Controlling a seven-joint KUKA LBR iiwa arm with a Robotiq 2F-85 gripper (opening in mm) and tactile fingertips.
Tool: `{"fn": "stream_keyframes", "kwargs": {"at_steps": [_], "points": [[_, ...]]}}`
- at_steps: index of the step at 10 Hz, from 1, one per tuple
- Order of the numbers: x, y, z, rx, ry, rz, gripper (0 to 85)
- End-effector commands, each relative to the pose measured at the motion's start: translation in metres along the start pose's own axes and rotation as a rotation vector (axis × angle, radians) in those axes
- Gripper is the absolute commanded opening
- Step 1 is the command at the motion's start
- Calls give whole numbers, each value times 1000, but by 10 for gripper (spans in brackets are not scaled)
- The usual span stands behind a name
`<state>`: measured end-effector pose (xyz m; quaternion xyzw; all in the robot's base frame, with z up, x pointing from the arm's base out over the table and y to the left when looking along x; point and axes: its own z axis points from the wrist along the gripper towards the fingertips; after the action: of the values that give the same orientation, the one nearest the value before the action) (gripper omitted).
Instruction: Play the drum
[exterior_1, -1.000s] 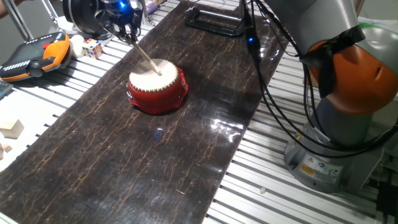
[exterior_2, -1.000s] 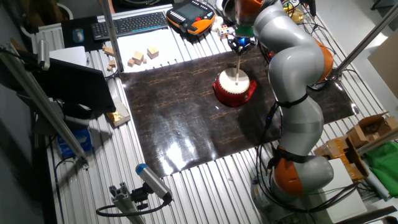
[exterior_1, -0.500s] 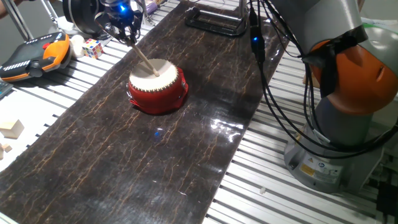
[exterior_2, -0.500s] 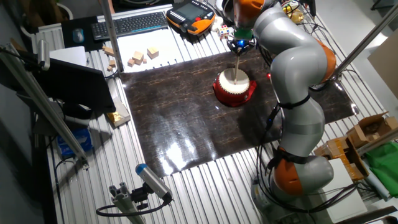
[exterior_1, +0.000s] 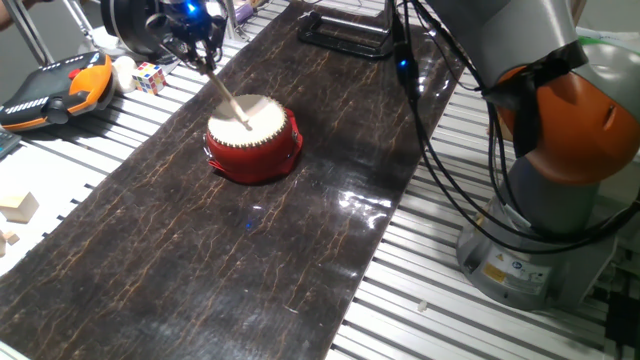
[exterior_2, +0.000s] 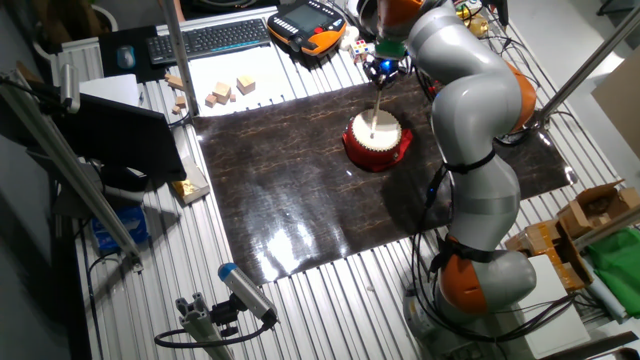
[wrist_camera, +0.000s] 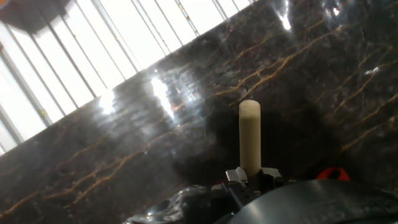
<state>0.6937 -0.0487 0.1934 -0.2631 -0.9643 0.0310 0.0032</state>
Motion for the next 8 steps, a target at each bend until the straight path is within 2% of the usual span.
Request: {"fn": "stream_keyframes", "kwargs": {"at_steps": [1, 2, 6, 7, 8], "points": [[3, 4, 0, 1, -1, 7, 40], [7, 6, 1, 8, -5, 12, 47], [10, 6, 3, 8, 2, -15, 53], [7, -2, 3, 23, 21, -89, 57], [3, -12, 2, 22, 44, -154, 50]]}}
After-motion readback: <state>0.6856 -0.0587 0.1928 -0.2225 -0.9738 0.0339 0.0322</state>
